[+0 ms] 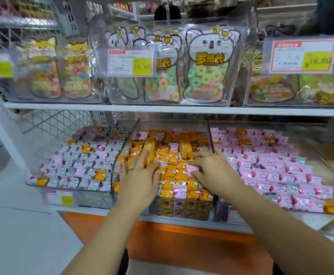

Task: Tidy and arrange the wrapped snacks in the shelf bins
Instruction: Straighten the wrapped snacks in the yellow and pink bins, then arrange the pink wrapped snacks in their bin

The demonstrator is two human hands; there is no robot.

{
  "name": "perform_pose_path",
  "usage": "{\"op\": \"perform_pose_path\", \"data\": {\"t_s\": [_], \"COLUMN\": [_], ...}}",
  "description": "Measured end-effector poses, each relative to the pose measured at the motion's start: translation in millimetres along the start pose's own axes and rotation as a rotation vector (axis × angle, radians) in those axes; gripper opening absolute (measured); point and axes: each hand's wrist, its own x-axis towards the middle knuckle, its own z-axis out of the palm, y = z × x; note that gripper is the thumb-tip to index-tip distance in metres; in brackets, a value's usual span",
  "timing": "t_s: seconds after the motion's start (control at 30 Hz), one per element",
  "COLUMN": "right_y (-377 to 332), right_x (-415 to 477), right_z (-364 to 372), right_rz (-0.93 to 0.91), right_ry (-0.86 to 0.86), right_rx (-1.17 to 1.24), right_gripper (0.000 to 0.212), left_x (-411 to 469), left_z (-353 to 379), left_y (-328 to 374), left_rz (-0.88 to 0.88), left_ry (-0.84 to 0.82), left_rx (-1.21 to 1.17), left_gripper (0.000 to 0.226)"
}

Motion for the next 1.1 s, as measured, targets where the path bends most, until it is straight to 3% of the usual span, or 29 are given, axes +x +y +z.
{"op": "perform_pose_path", "data": {"t_s": [0.1,0.23,0.5,0.7,0.87,1.0,1.1], "right_y": [-3.5,-6.3,-7.9,-3.3,-4.5,-7.2,-6.4], "right_x": [1.3,3.0,-6.4,-1.8,-3.9,-5.1,-5.7], "right_z": [1.1,0.9,9.8,5.2,2.2,-2.3,-7.6], "right_rz": [0.042,0.059,0.047,-0.003,0.013,0.035,0.019], "right_ry": [0.059,0.081,0.344,0.326,0.264,0.185,0.243], "right_rx": [0.050,-0.013,0.134,0.066,0.099,0.214,0.317], "right_gripper": [0.014,0.015,0.014,0.011,0.008,0.007,0.012], "left_x": [-7.5,-13.8,-15.3,-13.6,-6.6,7.4,13.6], "left_z": [-7.0,-7.8,4.9,1.7,2.1,1.4,0.5], "left_y": [13.4,38.7,43.4,46.2,53.2,61.5,67.5], "left_rz": [0.132,0.273,0.287,0.296,0.164,0.029,0.008], "left_ry": [0.045,-0.148,-0.203,-0.205,-0.137,-0.155,-0.148], "left_rx": [-0.125,-0.218,-0.082,-0.131,-0.404,-0.505,-0.467], "left_gripper": [0.034,0.044,0.051,0.049,0.039,0.060,0.062]}}
